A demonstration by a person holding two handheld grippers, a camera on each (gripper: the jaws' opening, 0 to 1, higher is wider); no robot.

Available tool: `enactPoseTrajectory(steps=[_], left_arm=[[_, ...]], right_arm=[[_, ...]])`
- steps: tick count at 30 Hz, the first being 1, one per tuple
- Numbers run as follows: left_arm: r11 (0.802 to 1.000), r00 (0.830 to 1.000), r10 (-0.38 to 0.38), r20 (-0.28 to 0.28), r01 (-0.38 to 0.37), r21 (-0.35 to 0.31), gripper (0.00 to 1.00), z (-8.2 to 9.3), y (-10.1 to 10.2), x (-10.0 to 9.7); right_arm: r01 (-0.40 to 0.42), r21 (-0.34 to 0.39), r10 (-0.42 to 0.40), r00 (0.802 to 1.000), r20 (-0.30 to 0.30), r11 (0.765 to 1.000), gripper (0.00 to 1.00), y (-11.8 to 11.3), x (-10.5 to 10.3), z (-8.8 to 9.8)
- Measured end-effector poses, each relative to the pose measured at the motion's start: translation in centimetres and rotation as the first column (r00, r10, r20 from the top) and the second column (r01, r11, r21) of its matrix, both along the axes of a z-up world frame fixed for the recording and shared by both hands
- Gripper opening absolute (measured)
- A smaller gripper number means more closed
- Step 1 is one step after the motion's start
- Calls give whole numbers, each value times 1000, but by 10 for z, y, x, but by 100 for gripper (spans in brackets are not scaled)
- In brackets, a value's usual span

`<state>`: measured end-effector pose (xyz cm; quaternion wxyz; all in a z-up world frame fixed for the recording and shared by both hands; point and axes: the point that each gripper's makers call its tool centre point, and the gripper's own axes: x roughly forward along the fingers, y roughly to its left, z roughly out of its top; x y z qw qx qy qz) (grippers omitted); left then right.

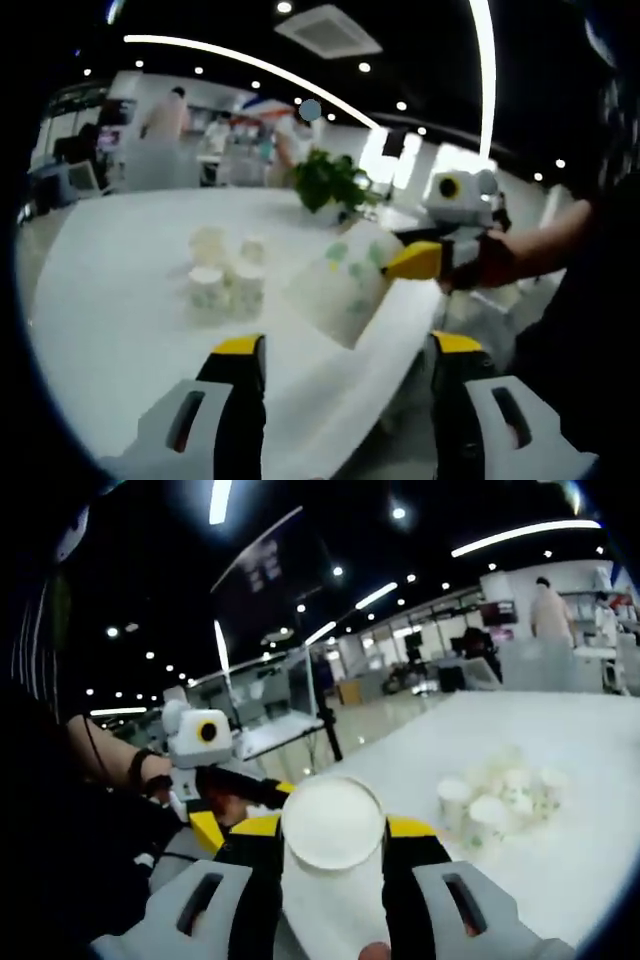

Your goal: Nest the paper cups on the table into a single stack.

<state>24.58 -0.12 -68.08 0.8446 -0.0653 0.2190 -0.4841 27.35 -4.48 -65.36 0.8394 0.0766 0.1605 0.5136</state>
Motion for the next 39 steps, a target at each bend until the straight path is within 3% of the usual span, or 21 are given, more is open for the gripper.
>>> enactPoseTrajectory(steps=[15, 22, 27, 39], left_arm=[[997, 997, -58, -57, 54, -61, 44, 3, -11, -13], [991, 996, -51, -74, 42, -126, 37, 11, -9, -13], [982, 996, -29, -81, 13, -191, 34, 19, -6, -9], [977, 997, -23, -73, 7, -211, 33, 25, -7, -7]], right_arm=[[-15, 55, 17, 999, -37, 998, 35, 6, -9, 0], [-4, 110, 13, 997, -81, 994, 35, 2, -12, -1], [24, 191, 4, 989, -145, 981, 35, -2, -13, 1], [40, 214, -1, 984, -181, 976, 34, -5, -18, -7]])
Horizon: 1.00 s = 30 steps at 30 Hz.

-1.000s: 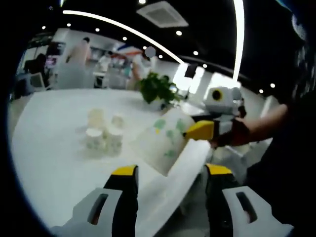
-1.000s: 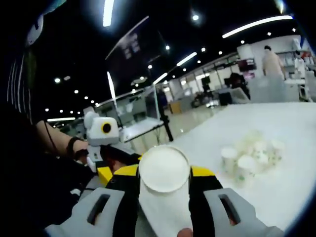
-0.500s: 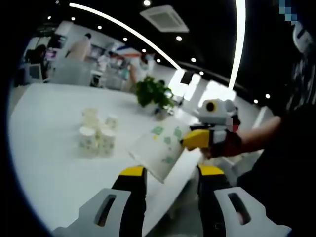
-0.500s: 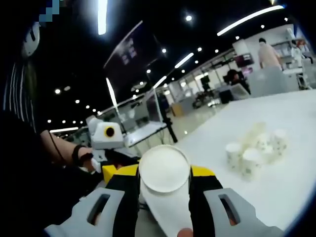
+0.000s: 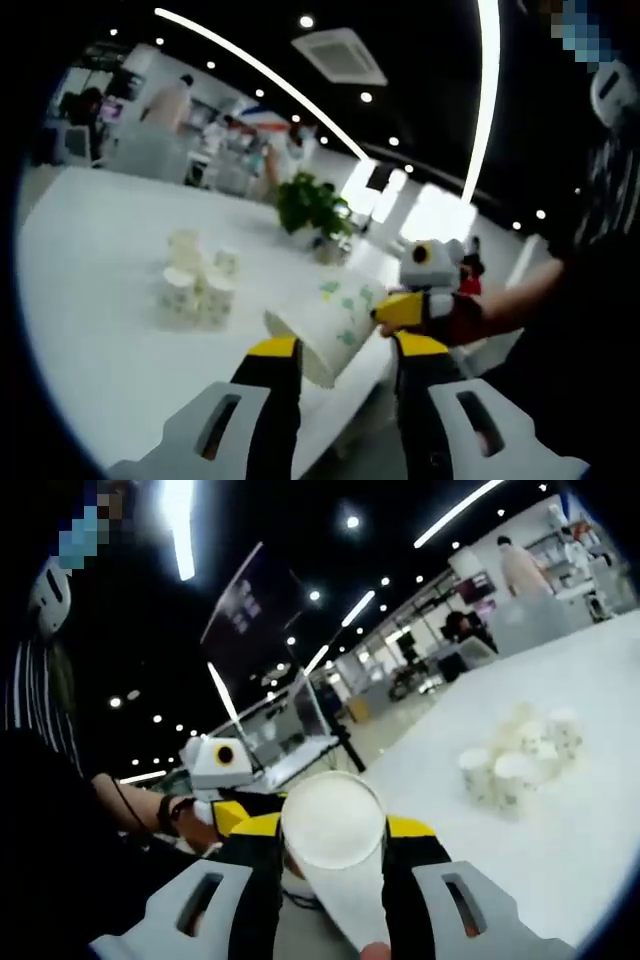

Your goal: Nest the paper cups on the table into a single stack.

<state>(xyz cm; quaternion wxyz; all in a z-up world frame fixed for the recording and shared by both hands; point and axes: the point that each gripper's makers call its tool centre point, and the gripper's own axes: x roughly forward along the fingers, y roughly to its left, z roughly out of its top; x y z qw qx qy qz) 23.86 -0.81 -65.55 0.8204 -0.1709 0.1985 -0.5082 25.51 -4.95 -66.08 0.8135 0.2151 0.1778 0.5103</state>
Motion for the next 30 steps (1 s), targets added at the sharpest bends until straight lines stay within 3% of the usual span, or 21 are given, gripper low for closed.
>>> enactPoseTrajectory(steps=[30], left_arm=[[997, 999, 1, -38, -4, -82, 13, 15, 9, -1]], right_arm=[[-58, 77, 62, 997, -45, 995, 34, 4, -15, 3]])
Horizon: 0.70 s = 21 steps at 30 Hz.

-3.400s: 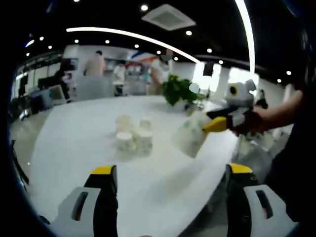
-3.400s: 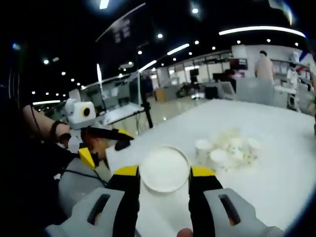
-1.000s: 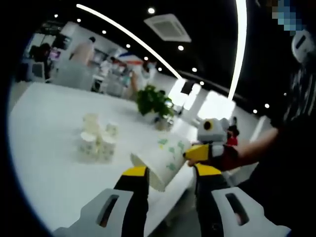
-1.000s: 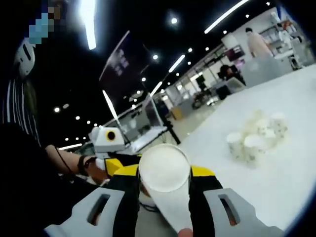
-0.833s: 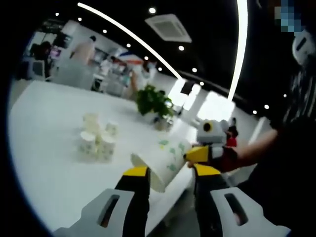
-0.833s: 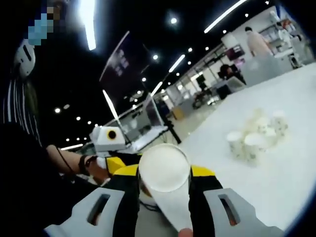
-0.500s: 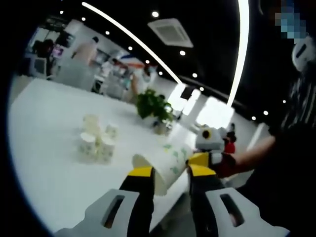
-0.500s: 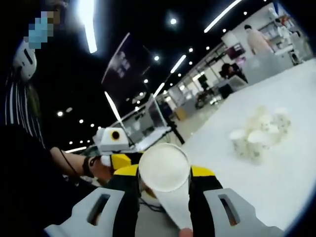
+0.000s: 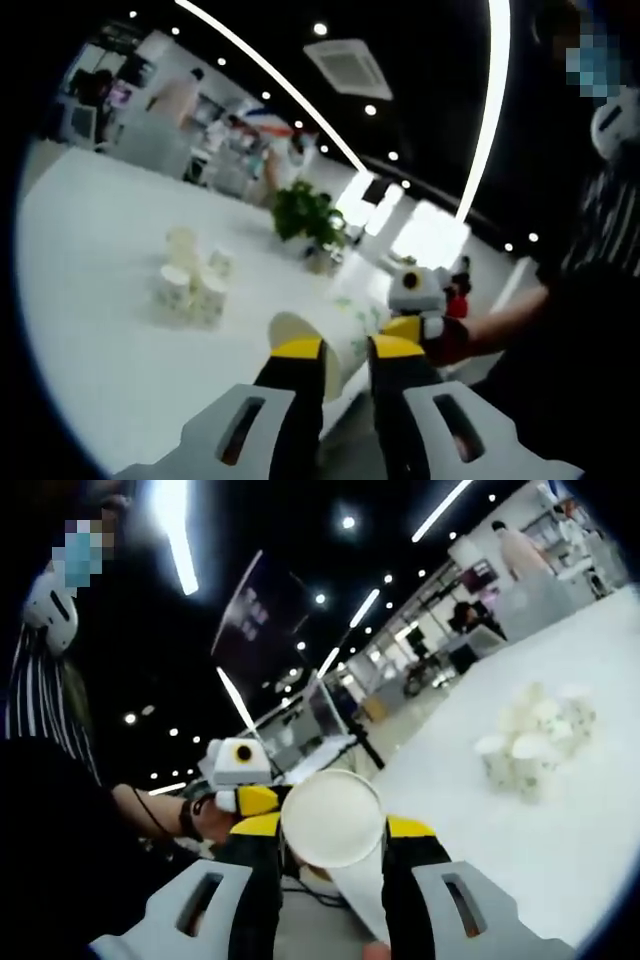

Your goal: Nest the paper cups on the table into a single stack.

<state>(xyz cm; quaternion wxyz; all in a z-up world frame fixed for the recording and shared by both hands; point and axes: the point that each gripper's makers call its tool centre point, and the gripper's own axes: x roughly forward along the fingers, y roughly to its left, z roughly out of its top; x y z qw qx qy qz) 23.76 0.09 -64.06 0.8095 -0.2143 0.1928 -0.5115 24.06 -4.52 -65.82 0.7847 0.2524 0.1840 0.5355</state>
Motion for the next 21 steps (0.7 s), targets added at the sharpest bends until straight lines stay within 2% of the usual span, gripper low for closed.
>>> enactPoseTrajectory(steps=[9, 21], left_arm=[[1000, 1000, -11, -29, 10, -29, 7, 2, 1, -3], [997, 997, -29, -76, 24, -69, 5, 6, 1, -6]], right_arm=[[-18, 33, 19, 999, -32, 999, 34, 1, -5, 0], [-26, 64, 29, 998, -50, 998, 34, 2, -8, 1]])
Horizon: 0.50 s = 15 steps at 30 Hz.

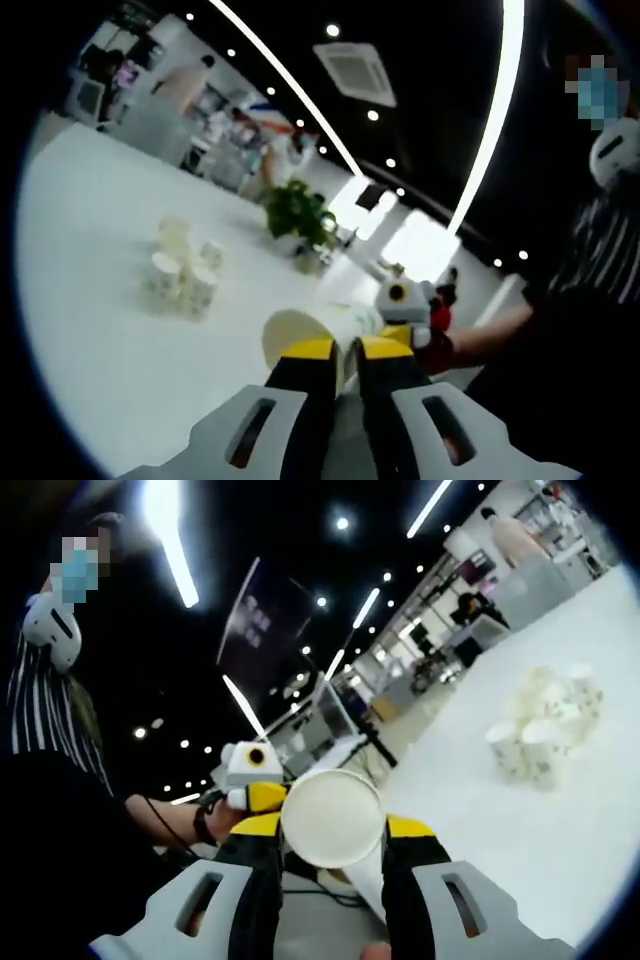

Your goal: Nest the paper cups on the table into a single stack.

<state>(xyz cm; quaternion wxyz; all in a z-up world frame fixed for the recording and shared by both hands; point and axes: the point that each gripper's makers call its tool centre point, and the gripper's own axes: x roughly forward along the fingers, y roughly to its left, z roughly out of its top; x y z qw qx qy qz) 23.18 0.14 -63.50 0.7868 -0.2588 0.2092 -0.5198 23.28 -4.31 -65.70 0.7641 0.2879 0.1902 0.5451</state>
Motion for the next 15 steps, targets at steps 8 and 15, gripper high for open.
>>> enactPoseTrajectory(steps=[8, 15], left_arm=[[1000, 1000, -27, -1, 27, -4, 4, 6, 2, -3], [999, 998, -49, 25, 49, 1, 2, 11, 1, -3]], right_arm=[[-13, 18, 13, 1000, -9, 1000, 35, 4, -3, 2], [-18, 20, 18, 1000, -3, 1000, 35, 5, -2, 3]])
